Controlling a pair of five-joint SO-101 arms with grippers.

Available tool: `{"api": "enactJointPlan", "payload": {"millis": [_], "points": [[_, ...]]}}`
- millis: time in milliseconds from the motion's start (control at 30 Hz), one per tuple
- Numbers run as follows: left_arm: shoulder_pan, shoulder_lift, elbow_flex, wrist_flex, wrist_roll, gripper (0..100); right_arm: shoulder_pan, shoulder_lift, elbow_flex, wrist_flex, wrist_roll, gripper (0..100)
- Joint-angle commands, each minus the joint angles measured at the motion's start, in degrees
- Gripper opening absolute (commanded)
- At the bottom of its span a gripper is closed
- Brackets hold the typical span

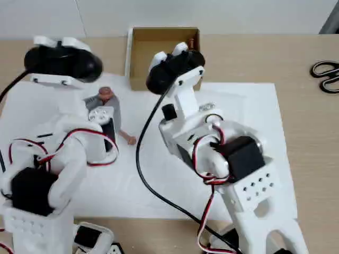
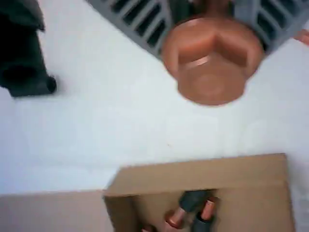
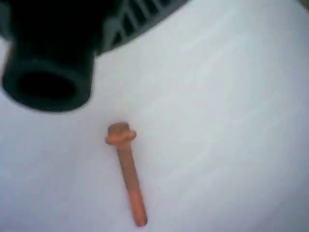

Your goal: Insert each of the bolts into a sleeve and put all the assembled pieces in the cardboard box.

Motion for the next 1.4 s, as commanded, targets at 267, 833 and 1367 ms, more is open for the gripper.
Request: {"api": "enactJointPlan", "payload": {"millis": [267, 833, 1367], "points": [[-2.11, -12.92, 30.9, -32.88, 1.32, 1, -0.22, -11.3, 26.37, -25.71, 4.57, 0.5], [4.22, -11.52, 36.26, -36.92, 10.46, 1, -0.22, -31.6, 67.34, -61.93, 4.92, 0.5], [11.87, -7.12, 36.0, -44.13, 12.92, 1, -0.57, -50.24, 82.73, -63.78, 4.57, 0.4]]}}
